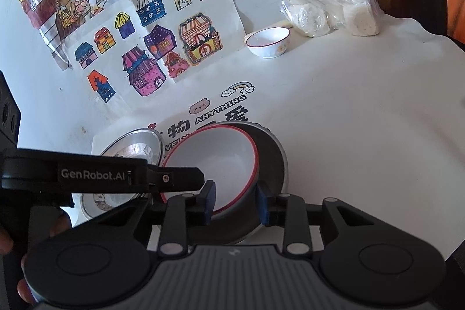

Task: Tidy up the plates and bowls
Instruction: 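Open both grippers and release the white bowl inside the steel bowl, then move both grippers to the other red-rimmed white bowl and close on its rim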

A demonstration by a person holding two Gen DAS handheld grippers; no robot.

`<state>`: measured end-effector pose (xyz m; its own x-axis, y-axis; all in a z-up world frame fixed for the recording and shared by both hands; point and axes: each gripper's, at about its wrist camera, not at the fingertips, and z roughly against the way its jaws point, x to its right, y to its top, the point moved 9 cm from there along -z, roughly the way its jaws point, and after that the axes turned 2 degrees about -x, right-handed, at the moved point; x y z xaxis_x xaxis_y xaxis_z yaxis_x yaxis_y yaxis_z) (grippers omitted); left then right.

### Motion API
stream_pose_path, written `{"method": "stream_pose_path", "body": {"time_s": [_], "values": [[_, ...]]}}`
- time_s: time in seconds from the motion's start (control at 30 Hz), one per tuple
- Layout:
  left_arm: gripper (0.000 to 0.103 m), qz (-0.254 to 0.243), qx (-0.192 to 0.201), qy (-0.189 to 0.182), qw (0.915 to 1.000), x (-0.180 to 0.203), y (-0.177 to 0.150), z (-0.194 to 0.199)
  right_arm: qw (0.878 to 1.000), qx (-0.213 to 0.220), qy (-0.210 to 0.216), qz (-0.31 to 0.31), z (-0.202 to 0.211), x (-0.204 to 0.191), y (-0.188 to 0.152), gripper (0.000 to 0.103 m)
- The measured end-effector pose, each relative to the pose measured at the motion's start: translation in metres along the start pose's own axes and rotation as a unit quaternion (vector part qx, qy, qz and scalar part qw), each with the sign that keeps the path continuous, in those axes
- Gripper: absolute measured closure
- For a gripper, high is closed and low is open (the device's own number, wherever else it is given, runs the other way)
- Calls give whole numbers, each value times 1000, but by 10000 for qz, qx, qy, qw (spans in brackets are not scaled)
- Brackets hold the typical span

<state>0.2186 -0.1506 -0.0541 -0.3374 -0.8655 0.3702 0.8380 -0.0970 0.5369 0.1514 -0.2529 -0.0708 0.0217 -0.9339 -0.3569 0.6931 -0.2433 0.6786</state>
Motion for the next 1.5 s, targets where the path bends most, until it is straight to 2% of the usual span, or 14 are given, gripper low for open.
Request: {"method": "stream_pose_path", "body": {"time_s": [0.37,0.43,0.47,0.57,0.63,0.67,0.7,0.83,0.97,1.13,1.33,1.5], "values": [[48,-31,274,9,9996,5,14,12,9999,136,-19,102,5,-1,3,59],[37,-19,360,13,9993,4,18,14,9998,172,36,113,6,-1,3,56],[34,-15,422,23,9991,4,21,16,9997,196,76,94,8,-1,4,53],[17,11,653,88,9978,1,33,20,9992,370,113,124,14,0,8,38],[4,66,839,171,9963,-1,44,22,9986,498,54,177,18,3,13,24],[2,85,913,230,9955,-3,49,22,9982,566,-30,176,20,5,16,13],[1,97,990,304,9946,-5,55,22,9976,666,-103,174,22,9,19,8],[1,96,1112,590,9920,-15,81,11,9962,844,-205,11,22,28,33,0],[1,78,1130,949,9890,-27,113,-9,9949,938,-325,-170,15,52,47,0],[1,257,1227,1573,9796,-48,157,-38,9931,996,-563,-252,-2,82,77,0],[1,436,1208,1577,9791,-64,206,-78,9898,1109,-856,-276,-36,110,129,0],[1,412,1241,1645,9777,-67,230,-104,9896,1181,-804,-179,-66,116,171,0]]}}
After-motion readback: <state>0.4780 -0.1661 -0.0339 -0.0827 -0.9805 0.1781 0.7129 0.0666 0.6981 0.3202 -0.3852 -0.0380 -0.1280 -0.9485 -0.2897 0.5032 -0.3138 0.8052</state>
